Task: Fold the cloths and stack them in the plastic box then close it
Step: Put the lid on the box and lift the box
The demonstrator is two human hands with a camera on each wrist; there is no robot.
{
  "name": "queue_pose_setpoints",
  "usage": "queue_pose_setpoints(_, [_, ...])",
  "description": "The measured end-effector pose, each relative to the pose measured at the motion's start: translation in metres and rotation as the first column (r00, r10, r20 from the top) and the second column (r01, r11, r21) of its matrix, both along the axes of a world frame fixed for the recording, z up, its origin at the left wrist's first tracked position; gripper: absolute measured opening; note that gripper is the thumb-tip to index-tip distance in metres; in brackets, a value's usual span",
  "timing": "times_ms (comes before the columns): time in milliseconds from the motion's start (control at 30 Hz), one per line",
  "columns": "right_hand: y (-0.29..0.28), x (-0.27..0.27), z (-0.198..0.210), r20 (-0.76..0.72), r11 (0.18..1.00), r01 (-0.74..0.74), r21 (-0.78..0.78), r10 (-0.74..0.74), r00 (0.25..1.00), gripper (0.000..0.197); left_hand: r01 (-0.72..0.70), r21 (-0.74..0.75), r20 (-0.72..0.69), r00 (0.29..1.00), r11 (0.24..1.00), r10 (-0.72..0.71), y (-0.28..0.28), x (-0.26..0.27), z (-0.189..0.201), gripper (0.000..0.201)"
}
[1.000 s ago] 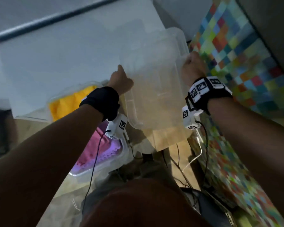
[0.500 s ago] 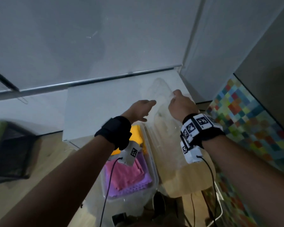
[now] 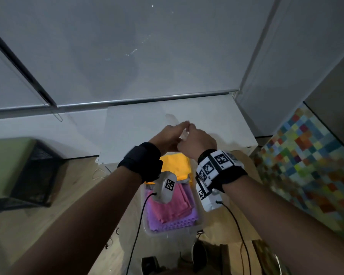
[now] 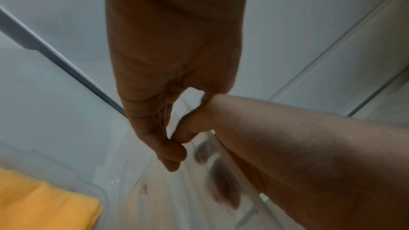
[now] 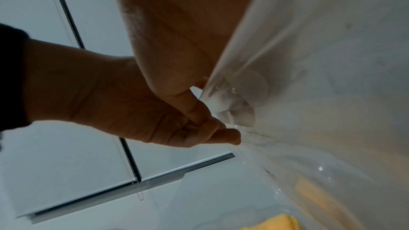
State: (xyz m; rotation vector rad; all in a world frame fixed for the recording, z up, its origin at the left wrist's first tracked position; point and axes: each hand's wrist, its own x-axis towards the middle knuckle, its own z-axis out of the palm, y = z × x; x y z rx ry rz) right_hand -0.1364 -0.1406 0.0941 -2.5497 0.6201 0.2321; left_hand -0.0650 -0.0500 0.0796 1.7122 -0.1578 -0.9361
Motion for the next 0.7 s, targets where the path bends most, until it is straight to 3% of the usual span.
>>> queue_pose_setpoints(67, [0.015, -0.002, -0.003, -0.003, 0.999, -0.036, 0.012, 0.036, 0.999, 0.054, -0.046, 0.011, 0.055, 0.997, 0.999, 0.046, 0.011, 0.0, -0.003, 0.034])
queue_pose_setpoints(233, [0.029, -0.004, -0.006, -0.001, 0.996, -0.076, 0.046, 0.076, 0.997, 0.06, -0.144, -0.018, 0.026, 0.989, 0.989, 0.144, 0.031, 0.004, -0.013, 0.022])
queue_pose_setpoints(333, [0.029, -0.006, -0.004, -0.014, 0.992, -0.074, 0.103, 0.076, 0.997, 0.066, -0.205, -0.005, 0.023, 0.979, 0.979, 0.205, 0.036, 0.005, -0.021, 0.024])
queue_pose_setpoints(500, [0.022, -0.003, -0.006, -0.1, 0.916, 0.049, 0.398, -0.009, 0.995, 0.063, -0.21, 0.115, 0.183, 0.965, 0.971, 0.187, 0.034, 0.009, -0.025, 0.022])
queue_pose_setpoints(567, [0.017, -0.004, -0.007, -0.138, 0.902, 0.094, 0.422, -0.039, 0.99, 0.064, -0.217, 0.156, 0.23, 0.957, 0.964, 0.178, 0.036, 0.008, -0.027, 0.024])
queue_pose_setpoints(700, [0.003, -0.008, -0.018, -0.184, 0.895, 0.161, 0.416, -0.091, 0.979, 0.054, -0.254, 0.116, 0.168, 0.958, 0.96, 0.233, 0.044, 0.004, -0.041, 0.022])
